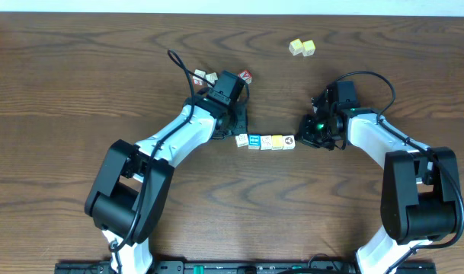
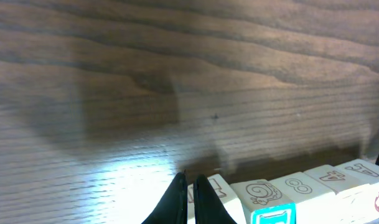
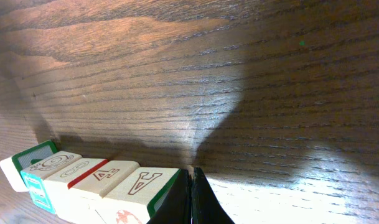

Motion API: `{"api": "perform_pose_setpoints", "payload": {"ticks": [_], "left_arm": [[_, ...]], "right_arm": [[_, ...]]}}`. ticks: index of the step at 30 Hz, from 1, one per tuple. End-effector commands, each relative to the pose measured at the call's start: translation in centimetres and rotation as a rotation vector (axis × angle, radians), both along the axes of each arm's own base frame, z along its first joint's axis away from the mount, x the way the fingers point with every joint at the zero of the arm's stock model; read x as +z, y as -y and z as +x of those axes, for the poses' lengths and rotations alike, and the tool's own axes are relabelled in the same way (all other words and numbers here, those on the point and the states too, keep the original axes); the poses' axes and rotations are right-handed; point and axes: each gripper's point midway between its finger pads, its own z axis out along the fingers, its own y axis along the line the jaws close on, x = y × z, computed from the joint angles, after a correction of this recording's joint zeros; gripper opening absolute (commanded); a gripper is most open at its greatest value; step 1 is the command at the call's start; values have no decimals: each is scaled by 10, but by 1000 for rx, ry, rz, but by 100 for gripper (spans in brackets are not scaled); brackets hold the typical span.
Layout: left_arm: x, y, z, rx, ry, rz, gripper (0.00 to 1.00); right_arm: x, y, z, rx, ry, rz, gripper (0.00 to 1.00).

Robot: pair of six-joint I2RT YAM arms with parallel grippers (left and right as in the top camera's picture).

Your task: Lift 5 blocks

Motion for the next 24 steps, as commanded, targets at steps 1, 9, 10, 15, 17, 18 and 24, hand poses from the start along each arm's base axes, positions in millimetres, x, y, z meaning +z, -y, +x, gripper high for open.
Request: {"api": "perform_pose_setpoints", "payload": {"ticks": [1, 9, 10, 15, 17, 18, 24], "left_arm": [[-5, 5, -3, 1, -17, -7, 8], [-5, 6, -4, -2, -18, -7, 7], [-5, 7, -4, -2, -19, -8, 7], [-4, 13, -9, -21, -40, -46, 7], [-4, 13, -9, -21, -40, -46, 7], [-4, 13, -9, -21, -40, -45, 7], [-5, 13, -10, -21, -44, -44, 7]], "right_arm": [[-5, -1, -3, -8, -18, -4, 1], [-5, -1, -3, -8, -18, -5, 1], [-5, -1, -3, -8, -18, -5, 1], [-5, -1, -3, -8, -20, -5, 1], [-5, -1, -3, -8, -19, -5, 1], [-5, -1, -3, -8, -19, -5, 1], [-5, -1, -3, -8, -20, -5, 1]]}}
